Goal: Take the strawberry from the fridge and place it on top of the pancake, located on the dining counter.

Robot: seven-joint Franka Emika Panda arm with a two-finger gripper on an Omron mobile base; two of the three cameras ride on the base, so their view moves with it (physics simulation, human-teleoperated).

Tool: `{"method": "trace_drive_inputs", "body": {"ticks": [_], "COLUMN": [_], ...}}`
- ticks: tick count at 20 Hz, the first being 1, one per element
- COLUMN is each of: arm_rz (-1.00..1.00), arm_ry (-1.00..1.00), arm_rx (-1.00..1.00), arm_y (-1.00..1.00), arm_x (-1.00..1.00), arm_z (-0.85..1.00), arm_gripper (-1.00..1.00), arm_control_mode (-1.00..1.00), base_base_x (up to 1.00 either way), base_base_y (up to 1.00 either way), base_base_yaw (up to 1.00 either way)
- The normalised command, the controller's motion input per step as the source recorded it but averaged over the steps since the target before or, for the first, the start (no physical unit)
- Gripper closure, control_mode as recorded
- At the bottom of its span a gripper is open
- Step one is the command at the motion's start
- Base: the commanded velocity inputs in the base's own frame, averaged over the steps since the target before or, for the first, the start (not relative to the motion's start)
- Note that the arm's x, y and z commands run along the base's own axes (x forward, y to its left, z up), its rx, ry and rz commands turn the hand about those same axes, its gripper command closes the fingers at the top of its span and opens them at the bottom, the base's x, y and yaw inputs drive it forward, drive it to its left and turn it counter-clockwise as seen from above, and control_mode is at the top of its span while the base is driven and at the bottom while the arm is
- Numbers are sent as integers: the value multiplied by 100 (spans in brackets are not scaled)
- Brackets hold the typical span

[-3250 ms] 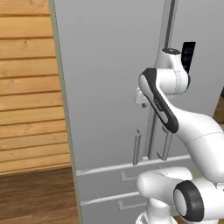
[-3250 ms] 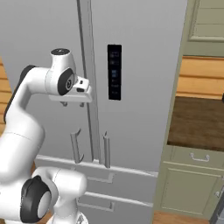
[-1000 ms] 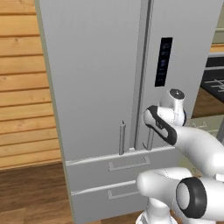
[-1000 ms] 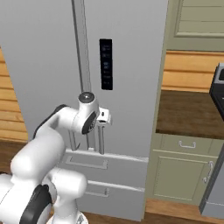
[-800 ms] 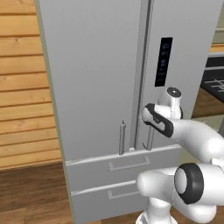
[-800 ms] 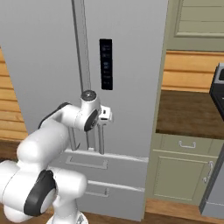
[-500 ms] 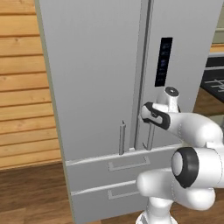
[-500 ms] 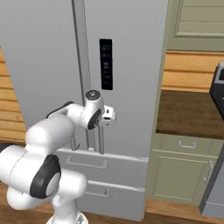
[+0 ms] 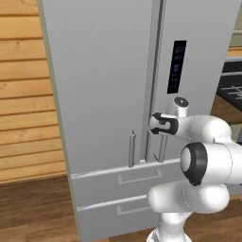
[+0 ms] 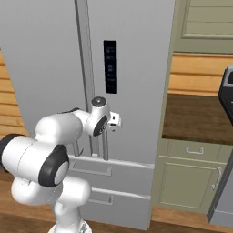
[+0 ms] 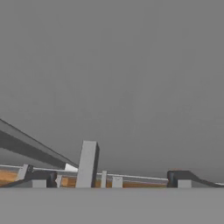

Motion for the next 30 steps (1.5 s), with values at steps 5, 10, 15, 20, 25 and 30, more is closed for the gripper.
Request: {"method": "trace_drive_inputs", "body": {"ticks": [5,10,15,20,25,30], "arm_rz": [0,-2,-1,-2,-3,0], "arm_ry": [0,0,2,15,3,-5], "arm_rx": [0,0,0,0,2,9], "arm_y": [0,-22,-68,-92,-74,-59], "arm_x": [-3,-49,-93,-97,-66,-38], "arm_z": [-11,0,0,-11,-5,96], "arm_gripper": [100,100,100,100,-100,-100], "arm_control_mode": [-100,-100,-100,-100,-100,-100], "base_base_x": [0,0,0,0,0,0], "base_base_y": [0,0,0,0,0,0], "base_base_yaw": [0,0,0,0,0,0]}}
